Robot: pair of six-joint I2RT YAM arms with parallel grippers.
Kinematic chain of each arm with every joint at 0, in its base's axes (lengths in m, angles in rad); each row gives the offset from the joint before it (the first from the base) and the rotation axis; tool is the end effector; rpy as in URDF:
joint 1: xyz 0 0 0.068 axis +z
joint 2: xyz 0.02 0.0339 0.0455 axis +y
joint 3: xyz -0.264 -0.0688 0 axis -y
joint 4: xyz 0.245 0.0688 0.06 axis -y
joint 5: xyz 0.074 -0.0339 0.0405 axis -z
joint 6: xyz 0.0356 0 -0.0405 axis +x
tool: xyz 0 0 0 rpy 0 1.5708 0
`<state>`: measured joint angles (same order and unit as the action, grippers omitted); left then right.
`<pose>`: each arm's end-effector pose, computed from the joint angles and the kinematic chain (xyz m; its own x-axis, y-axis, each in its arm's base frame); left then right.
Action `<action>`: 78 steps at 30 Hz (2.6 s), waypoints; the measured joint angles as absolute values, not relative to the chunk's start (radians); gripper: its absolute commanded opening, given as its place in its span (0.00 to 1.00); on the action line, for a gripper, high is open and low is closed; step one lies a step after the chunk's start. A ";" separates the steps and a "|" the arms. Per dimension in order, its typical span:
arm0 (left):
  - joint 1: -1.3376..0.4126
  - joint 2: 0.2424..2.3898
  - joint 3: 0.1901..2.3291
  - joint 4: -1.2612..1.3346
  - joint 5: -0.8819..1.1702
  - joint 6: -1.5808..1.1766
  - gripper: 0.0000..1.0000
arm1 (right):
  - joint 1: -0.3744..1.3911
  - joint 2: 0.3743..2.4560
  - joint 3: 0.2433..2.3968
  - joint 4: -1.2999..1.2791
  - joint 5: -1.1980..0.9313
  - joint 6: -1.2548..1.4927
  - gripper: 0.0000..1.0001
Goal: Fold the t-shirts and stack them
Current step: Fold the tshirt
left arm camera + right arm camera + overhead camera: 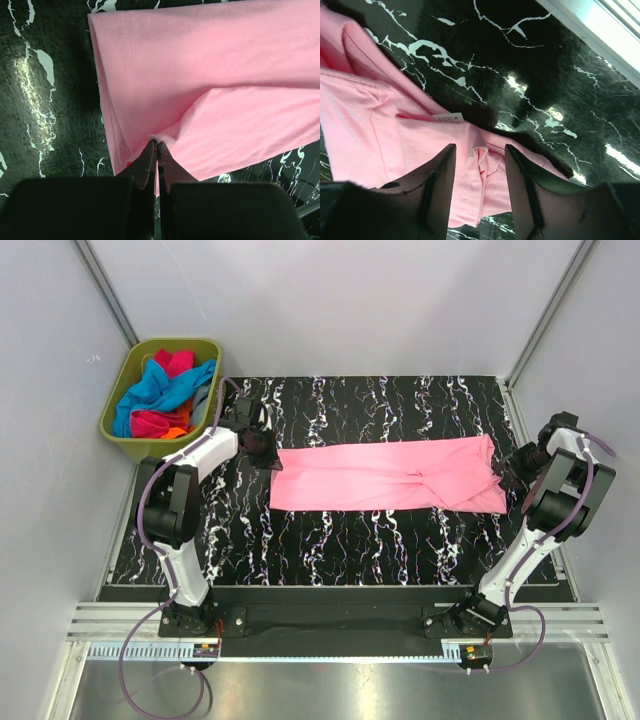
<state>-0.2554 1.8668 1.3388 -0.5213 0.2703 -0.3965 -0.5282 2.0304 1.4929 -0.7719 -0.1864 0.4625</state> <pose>0.3777 -0.1084 0.2005 -0.9176 -0.1451 -0.3701 0.0193 0.9137 -0.4060 0.3544 -0.1991 0.1709 -0.5442 0.8252 -0.1514 0.7785 0.5640 0.2755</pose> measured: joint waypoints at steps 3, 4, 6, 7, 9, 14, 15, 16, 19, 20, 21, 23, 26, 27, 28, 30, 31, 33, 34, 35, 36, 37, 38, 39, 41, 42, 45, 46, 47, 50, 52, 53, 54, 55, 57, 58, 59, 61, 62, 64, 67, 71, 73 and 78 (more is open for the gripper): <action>-0.255 1.867 1.339 -0.521 0.275 -0.397 0.00 | -0.528 2.030 1.493 -0.775 -0.175 0.447 0.50; -0.255 1.867 1.339 -0.521 0.276 -0.397 0.00 | -0.528 2.032 1.493 -0.775 -0.175 0.444 0.50; -0.255 1.867 1.339 -0.521 0.278 -0.397 0.00 | -0.528 2.038 1.496 -0.776 -0.175 0.440 0.49; -0.255 1.867 1.339 -0.521 0.279 -0.397 0.00 | -0.528 2.043 1.499 -0.775 -0.175 0.440 0.49; -0.255 1.867 1.339 -0.521 0.280 -0.397 0.00 | -0.528 2.056 1.500 -0.775 -0.176 0.437 0.47; -0.255 1.867 1.339 -0.521 0.280 -0.396 0.00 | -0.528 2.071 1.501 -0.775 -0.178 0.432 0.21; -0.255 1.867 1.339 -0.521 0.280 -0.396 0.00 | -0.528 2.072 1.503 -0.775 -0.180 0.431 0.15; -0.255 1.867 1.339 -0.521 0.281 -0.396 0.00 | -0.528 2.074 1.505 -0.775 -0.184 0.432 0.10; -0.255 1.864 1.330 -0.522 0.280 -0.394 0.00 | -0.528 2.075 1.514 -0.775 -0.194 0.439 0.02; -0.255 1.861 1.323 -0.522 0.280 -0.392 0.00 | -0.527 2.075 1.517 -0.776 -0.197 0.441 0.01; -0.255 1.857 1.318 -0.522 0.280 -0.392 0.00 | -0.527 2.075 1.520 -0.778 -0.200 0.443 0.01; -0.255 1.842 1.304 -0.522 0.280 -0.389 0.00 | -0.525 2.070 1.523 -0.788 -0.200 0.450 0.00; -0.255 1.813 1.281 -0.522 0.281 -0.388 0.00 | -0.525 2.037 1.526 -0.818 -0.198 0.466 0.00; -0.255 1.800 1.271 -0.522 0.281 -0.387 0.00 | -0.525 2.017 1.526 -0.830 -0.197 0.471 0.00; -0.255 1.787 1.260 -0.524 0.281 -0.385 0.00 | -0.525 1.997 1.525 -0.840 -0.195 0.475 0.00; -0.255 1.752 1.234 -0.524 0.281 -0.381 0.00 | -0.526 1.933 1.504 -0.846 -0.193 0.493 0.00; -0.255 1.733 1.222 -0.527 0.281 -0.378 0.00 | -0.526 1.893 1.497 -0.850 -0.193 0.498 0.00; -0.255 1.689 1.190 -0.525 0.283 -0.373 0.00 | -0.527 1.811 1.466 -0.860 -0.193 0.513 0.00; -0.255 1.665 1.171 -0.524 0.285 -0.371 0.00 | -0.527 1.767 1.450 -0.867 -0.193 0.521 0.00; -0.255 1.647 1.157 -0.527 0.286 -0.370 0.00 | -0.527 1.729 1.434 -0.875 -0.193 0.526 0.00; -0.255 1.622 1.140 -0.529 0.288 -0.369 0.00 | -0.527 1.690 1.416 -0.881 -0.191 0.533 0.00; -0.256 1.599 1.121 -0.528 0.292 -0.367 0.00 | -0.527 1.654 1.398 -0.892 -0.187 0.538 0.00; -0.256 1.575 1.101 -0.527 0.294 -0.366 0.00 | -0.527 1.619 1.378 -0.904 -0.178 0.545 0.00; -0.257 1.551 1.080 -0.528 0.299 -0.366 0.00 | -0.527 1.584 1.354 -0.916 -0.170 0.553 0.00; -0.258 1.506 1.031 -0.527 0.311 -0.367 0.00 | -0.529 1.523 1.315 -0.960 -0.149 0.572 0.00; -0.260 1.484 1.003 -0.526 0.316 -0.368 0.00 | -0.529 1.502 1.304 -0.979 -0.139 0.579 0.00; -0.264 1.425 0.931 -0.537 0.330 -0.372 0.00 | -0.529 1.438 1.292 -1.052 -0.091 0.590 0.00; -0.266 1.406 0.912 -0.540 0.334 -0.373 0.00 | -0.529 1.417 1.292 -1.071 -0.075 0.592 0.00; -0.268 1.387 0.893 -0.541 0.339 -0.374 0.00 | -0.529 1.395 1.292 -1.089 -0.060 0.596 0.00; -0.269 1.314 0.841 -0.546 0.355 -0.379 0.00 | -0.527 1.317 1.279 -1.127 -0.034 0.612 0.00; -0.269 1.274 0.820 -0.548 0.369 -0.383 0.00 | -0.525 1.250 1.252 -1.145 -0.026 0.626 0.00; -0.269 1.256 0.809 -0.548 0.376 -0.385 0.00 | -0.525 1.213 1.235 -1.159 -0.025 0.635 0.00; -0.269 1.240 0.799 -0.548 0.385 -0.388 0.00 | -0.525 1.176 1.214 -1.168 -0.022 0.643 0.00; -0.269 1.226 0.789 -0.549 0.394 -0.390 0.00 | -0.525 1.140 1.195 -1.180 -0.019 0.653 0.00; -0.269 1.195 0.764 -0.552 0.408 -0.393 0.00 | -0.525 1.084 1.167 -1.201 -0.018 0.667 0.00; -0.269 1.174 0.748 -0.553 0.414 -0.394 0.00 | -0.525 1.054 1.159 -1.215 -0.016 0.672 0.00; -0.269 1.152 0.731 -0.557 0.420 -0.394 0.00 | -0.525 1.038 1.159 -1.225 -0.015 0.675 0.00; -0.269 1.120 0.709 -0.563 0.430 -0.398 0.00 | -0.525 1.008 1.159 -1.243 -0.004 0.677 0.00; -0.269 1.108 0.701 -0.572 0.437 -0.400 0.01 | -0.525 1.000 1.159 -1.254 0.002 0.678 0.00; -0.271 1.092 0.694 -0.582 0.442 -0.413 0.02 | -0.525 0.995 1.158 -1.273 0.009 0.680 0.00; -0.272 1.082 0.690 -0.588 0.444 -0.445 0.01 | -0.525 0.986 1.146 -1.284 0.010 0.683 0.01; -0.272 1.080 0.660 -0.608 0.444 -0.495 0.01 | -0.525 0.982 1.128 -1.308 0.011 0.682 0.01; -0.272 1.074 0.641 -0.617 0.435 -0.520 0.01 | -0.525 0.984 1.123 -1.314 0.016 0.678 0.00; -0.250 1.090 0.616 -0.656 0.400 -0.574 0.00 | -0.525 1.029 1.125 -1.306 0.018 0.666 0.01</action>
